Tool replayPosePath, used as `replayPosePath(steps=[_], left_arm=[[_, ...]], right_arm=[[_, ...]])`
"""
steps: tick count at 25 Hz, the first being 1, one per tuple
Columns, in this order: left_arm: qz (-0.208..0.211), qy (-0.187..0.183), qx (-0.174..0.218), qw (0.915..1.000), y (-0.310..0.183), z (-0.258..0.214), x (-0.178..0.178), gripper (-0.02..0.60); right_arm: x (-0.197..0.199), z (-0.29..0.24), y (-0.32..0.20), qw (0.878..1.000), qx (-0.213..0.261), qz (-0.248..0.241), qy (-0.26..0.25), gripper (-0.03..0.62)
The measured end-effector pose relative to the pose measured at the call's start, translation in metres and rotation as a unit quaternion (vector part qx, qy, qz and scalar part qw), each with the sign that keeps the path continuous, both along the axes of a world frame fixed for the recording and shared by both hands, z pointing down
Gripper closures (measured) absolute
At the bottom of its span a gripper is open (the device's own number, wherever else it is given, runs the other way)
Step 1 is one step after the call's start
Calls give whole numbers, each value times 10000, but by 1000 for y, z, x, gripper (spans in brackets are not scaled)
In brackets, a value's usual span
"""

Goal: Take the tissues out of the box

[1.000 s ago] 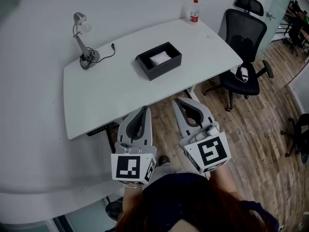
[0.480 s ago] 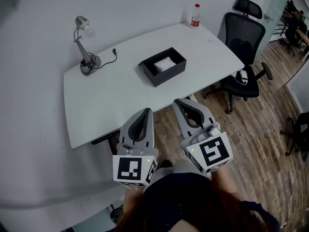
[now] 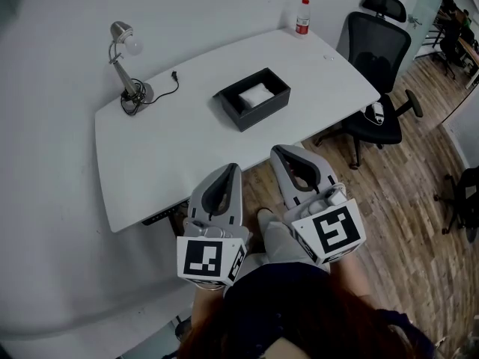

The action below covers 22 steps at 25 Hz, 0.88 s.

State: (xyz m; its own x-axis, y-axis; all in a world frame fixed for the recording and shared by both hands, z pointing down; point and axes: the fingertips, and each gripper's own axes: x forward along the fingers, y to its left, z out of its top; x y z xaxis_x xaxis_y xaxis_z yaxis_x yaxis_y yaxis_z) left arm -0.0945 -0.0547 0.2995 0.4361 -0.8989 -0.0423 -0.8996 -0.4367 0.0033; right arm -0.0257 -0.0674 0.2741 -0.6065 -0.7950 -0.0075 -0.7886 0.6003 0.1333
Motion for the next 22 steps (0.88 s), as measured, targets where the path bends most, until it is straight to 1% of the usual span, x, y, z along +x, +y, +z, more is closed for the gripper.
replayPosePath(steps=[6,22], left_arm=[[29,-13,-5,10000,-16,-1,-2,557],[174,-88,-17,9998,-67,-1,-3,557]], right_arm=[[-2,-1,-15,10000,37,21,67,576],[-4,7,-68,9998,-118,101,130,576]])
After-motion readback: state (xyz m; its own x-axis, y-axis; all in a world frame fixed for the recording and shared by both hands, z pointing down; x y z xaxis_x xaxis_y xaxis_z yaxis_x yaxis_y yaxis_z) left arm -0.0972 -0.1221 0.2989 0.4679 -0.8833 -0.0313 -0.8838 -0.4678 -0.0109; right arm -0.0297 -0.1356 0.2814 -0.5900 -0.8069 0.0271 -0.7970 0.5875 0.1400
